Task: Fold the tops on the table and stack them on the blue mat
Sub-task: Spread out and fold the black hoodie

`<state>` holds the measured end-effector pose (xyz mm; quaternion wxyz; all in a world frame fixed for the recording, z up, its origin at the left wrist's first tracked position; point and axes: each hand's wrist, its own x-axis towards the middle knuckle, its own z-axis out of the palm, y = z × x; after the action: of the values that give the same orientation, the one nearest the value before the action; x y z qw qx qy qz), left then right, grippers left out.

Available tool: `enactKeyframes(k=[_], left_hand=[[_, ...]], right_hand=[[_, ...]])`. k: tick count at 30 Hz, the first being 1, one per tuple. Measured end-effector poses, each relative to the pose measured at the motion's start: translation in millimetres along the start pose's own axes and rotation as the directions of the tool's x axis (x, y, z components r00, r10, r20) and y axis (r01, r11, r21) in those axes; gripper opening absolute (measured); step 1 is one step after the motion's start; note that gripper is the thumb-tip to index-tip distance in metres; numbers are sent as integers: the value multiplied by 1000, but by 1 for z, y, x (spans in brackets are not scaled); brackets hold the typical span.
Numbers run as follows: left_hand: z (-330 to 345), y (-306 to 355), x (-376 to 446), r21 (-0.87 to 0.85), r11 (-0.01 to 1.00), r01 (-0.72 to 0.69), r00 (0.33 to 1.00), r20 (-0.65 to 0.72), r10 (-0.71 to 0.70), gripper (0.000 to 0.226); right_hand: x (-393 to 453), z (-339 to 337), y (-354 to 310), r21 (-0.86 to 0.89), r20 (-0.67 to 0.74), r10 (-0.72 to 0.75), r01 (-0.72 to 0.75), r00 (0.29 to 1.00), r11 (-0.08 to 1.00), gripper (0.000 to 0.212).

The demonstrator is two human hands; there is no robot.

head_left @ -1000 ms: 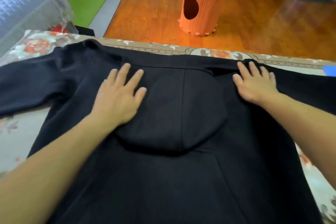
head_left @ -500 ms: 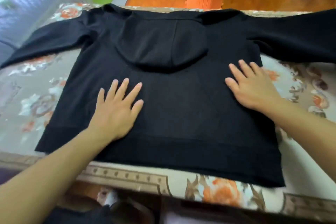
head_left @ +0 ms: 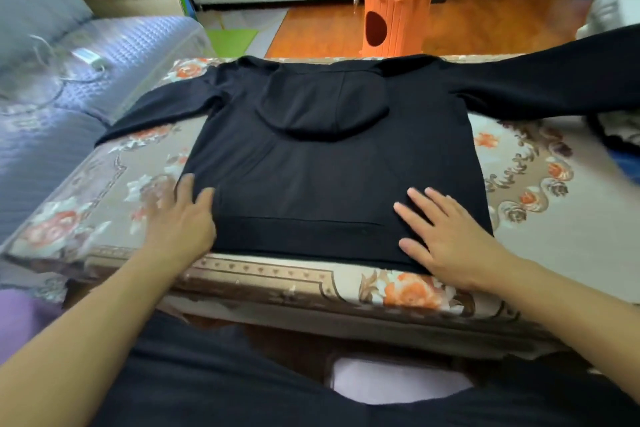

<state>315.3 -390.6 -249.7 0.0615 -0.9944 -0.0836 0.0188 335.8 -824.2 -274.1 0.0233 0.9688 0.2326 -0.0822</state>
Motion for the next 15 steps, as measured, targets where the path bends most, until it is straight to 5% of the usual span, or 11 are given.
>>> enactKeyframes(k=[3,5,7,9,11,12,15], left_hand=[[-16,54,-4,-229,859,-458,889,-122,441,43],[-23,97,-5,-248,795,-554,827,-56,559,26],[-31,131,5,-228,779,-584,811,-121,572,20],[-39,160,26,-284,749,-599,801,-219,558,20],[-43,188,53,-338,709,-620,785,-272,557,28],[-43,200,65,-349,703,-620,785,-273,557,35],[-32,229,102,-273,768,-579,815,-197,545,55]], right_hand=[[-44,-5,-7,4,81,-136,136,987,991,70],[-62,-19,0,165,170,-162,134,972,977,71],[-64,-45,20,488,168,-55,-35,984,872,61],[-56,-70,59,736,-85,281,-130,956,665,21],[-47,-91,115,850,-283,684,-155,672,504,15],[-44,-102,145,919,-267,819,-124,507,375,20],[-35,-133,221,985,-134,976,-83,170,150,36]])
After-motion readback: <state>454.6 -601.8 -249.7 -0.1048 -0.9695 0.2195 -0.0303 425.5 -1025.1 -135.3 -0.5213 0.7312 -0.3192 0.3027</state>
